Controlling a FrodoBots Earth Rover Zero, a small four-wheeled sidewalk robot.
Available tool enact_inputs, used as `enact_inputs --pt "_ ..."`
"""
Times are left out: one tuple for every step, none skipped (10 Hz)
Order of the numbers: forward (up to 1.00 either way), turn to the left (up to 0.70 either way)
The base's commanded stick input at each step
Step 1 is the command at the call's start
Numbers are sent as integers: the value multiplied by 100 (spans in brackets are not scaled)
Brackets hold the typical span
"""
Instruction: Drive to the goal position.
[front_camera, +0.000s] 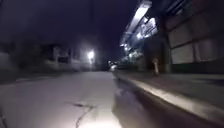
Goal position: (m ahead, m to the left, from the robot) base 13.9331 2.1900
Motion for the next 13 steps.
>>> enact_inputs --pt "70 -30" --pt "70 -22" --pt "70 -4" --pt "70 0" --pt "70 0" --pt "70 0" --pt "70 -1" --pt "70 -9" --pt "70 -26" --pt "70 -20" --pt "70 0" --pt "70 0" --pt "70 0"
